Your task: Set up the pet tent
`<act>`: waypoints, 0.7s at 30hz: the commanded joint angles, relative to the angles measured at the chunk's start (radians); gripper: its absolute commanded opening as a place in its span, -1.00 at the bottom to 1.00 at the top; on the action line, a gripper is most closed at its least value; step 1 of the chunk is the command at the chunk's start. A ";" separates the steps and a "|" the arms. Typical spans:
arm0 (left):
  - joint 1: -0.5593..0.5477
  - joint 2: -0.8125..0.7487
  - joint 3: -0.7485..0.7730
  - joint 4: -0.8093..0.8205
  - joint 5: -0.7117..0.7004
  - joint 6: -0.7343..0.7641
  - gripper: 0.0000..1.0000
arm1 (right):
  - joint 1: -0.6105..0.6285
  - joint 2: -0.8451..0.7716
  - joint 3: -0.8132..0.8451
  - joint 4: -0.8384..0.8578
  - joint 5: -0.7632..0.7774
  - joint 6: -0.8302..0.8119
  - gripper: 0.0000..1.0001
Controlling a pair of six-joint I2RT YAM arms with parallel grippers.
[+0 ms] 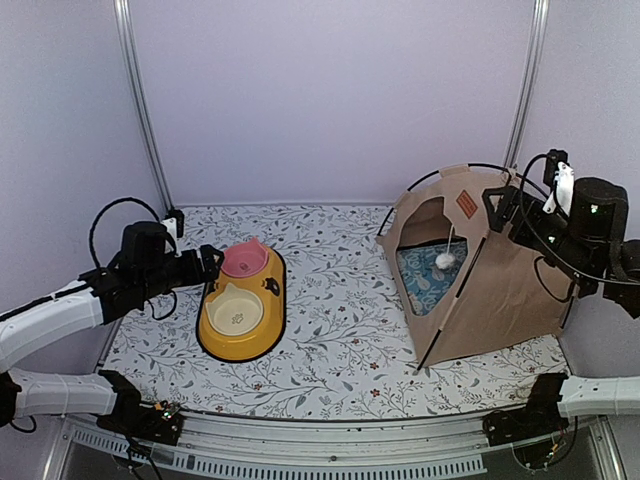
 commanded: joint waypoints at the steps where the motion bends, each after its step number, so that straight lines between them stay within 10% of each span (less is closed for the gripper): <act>1: 0.014 -0.029 0.014 0.014 0.008 0.012 0.99 | -0.036 -0.061 -0.085 -0.085 0.041 0.089 0.98; 15: 0.021 -0.051 0.011 -0.003 0.006 0.019 0.99 | -0.144 0.080 -0.062 -0.035 -0.114 0.082 0.96; 21: 0.027 -0.072 0.008 -0.010 0.004 0.017 0.99 | -0.154 0.130 -0.032 -0.068 -0.100 0.104 0.16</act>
